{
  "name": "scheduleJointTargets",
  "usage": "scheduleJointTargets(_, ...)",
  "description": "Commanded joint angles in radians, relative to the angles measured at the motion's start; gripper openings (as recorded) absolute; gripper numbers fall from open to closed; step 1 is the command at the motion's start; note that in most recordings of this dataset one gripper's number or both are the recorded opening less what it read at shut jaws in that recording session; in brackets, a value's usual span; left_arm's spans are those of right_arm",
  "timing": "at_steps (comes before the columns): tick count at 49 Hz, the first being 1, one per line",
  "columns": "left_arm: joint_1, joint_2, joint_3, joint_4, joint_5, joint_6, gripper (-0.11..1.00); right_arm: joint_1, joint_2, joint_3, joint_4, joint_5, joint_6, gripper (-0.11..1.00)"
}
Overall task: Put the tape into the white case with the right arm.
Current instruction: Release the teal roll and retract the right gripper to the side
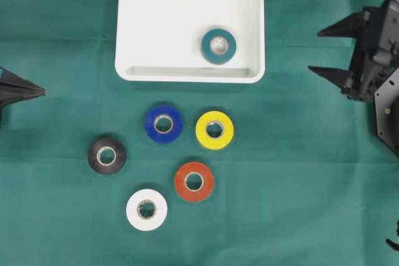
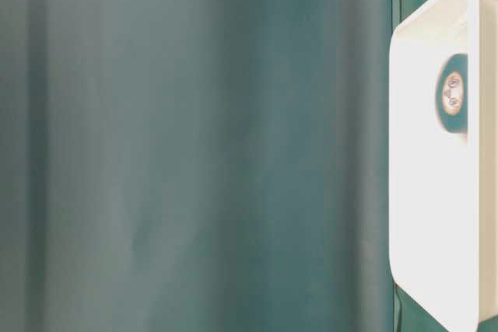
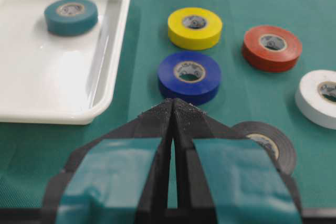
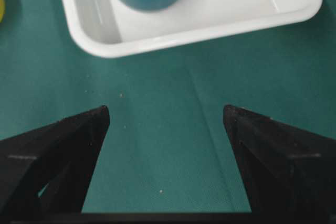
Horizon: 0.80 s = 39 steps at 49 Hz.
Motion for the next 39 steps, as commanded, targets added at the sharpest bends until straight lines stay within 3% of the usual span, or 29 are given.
scheduleJointTargets(1, 0.002, 0.008, -0.011, -0.002, -0.003, 0.002, 0.00, 0.014, -0.012, 0.000, 0.000, -0.011, 0.002, 0.61)
scheduleJointTargets(11, 0.002, 0.008, -0.009, -0.002, -0.003, -0.002, 0.00, 0.081, -0.015, 0.018, 0.002, -0.011, 0.003, 0.61)
scheduleJointTargets(28, 0.002, 0.008, -0.008, -0.002, -0.003, -0.002, 0.00, 0.333, -0.084, 0.066, 0.005, -0.011, 0.048, 0.61)
scheduleJointTargets(39, 0.002, 0.008, -0.006, 0.000, -0.003, -0.002, 0.00, 0.376, -0.121, 0.094, 0.000, -0.014, 0.052, 0.61)
